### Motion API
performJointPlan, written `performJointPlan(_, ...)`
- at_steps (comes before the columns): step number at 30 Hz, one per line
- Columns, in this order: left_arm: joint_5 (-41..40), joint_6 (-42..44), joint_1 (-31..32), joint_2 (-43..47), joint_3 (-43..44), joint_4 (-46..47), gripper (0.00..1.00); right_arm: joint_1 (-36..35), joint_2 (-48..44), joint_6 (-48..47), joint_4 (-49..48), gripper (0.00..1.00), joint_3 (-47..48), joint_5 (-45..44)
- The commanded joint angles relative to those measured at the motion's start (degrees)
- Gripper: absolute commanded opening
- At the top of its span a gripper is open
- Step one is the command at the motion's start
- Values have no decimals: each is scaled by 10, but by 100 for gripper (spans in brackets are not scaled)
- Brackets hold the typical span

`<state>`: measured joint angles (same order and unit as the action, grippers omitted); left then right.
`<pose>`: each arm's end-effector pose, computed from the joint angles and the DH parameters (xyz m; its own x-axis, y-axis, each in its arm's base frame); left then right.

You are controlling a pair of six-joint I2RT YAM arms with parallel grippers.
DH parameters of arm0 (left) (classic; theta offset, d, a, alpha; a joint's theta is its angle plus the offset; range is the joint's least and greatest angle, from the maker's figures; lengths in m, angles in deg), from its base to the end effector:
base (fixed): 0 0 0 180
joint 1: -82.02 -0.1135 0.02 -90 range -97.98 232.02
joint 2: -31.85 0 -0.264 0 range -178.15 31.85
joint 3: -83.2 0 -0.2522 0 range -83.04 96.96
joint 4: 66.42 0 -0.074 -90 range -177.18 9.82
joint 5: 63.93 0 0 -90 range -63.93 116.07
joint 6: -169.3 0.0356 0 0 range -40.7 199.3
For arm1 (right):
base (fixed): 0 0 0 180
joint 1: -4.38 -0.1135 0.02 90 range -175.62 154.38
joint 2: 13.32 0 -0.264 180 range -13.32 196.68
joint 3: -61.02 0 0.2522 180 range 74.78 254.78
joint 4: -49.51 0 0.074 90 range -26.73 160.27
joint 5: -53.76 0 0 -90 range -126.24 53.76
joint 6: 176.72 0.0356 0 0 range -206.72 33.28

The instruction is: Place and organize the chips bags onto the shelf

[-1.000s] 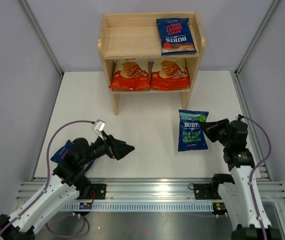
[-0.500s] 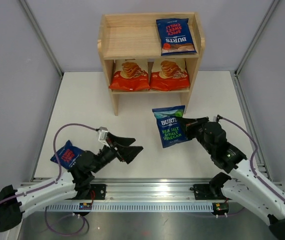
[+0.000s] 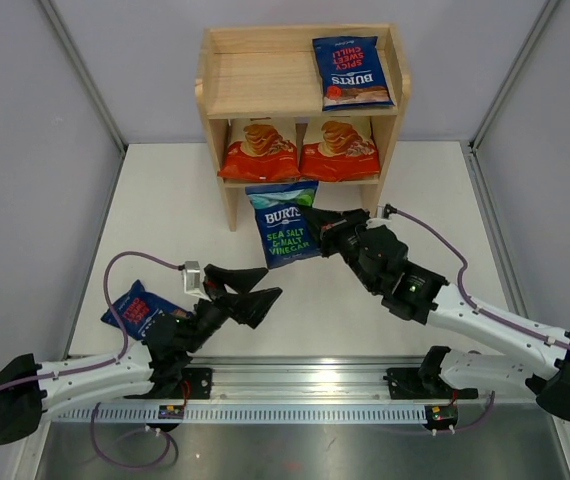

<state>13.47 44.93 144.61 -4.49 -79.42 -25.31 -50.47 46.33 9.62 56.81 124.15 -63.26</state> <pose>0.0744 -0.1265 0.2290 -0.2933 -0.6312 -0.7181 0.7363 0.3299 -0.5908 0.1536 0.1900 0.3496 -0.4603 0.8841 0.0801 0.0897 -0.0434 0.9950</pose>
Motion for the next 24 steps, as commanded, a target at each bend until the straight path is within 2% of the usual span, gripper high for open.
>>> performJointPlan(1, -23, 31, 3, -1, -1, 67, 99, -35, 25, 5, -93, 0, 42, -28)
performJointPlan(7, -64, 6, 4, 7, -9, 64, 99, -82, 40, -24, -110, 0, 78, -46)
performJointPlan(13, -67, -2, 4, 58, -8, 6, 99, -104, 31, -46, -123, 0, 83, -62)
performJointPlan(16, -73, 2, 4, 99, -26, 8, 99, -107, 28, -51, -125, 0, 86, -45)
performJointPlan(20, -27, 38, 4, 128, -10, 13, 99, -130, 42, -48, -152, 0, 83, -26)
performJointPlan(22, 22, 47, 4, 114, 11, 16, 99, -140, 56, -48, -177, 0, 81, -20)
performJointPlan(24, 37, 45, 5, 93, 52, -8, 99, -153, 62, -48, -203, 0, 79, -17)
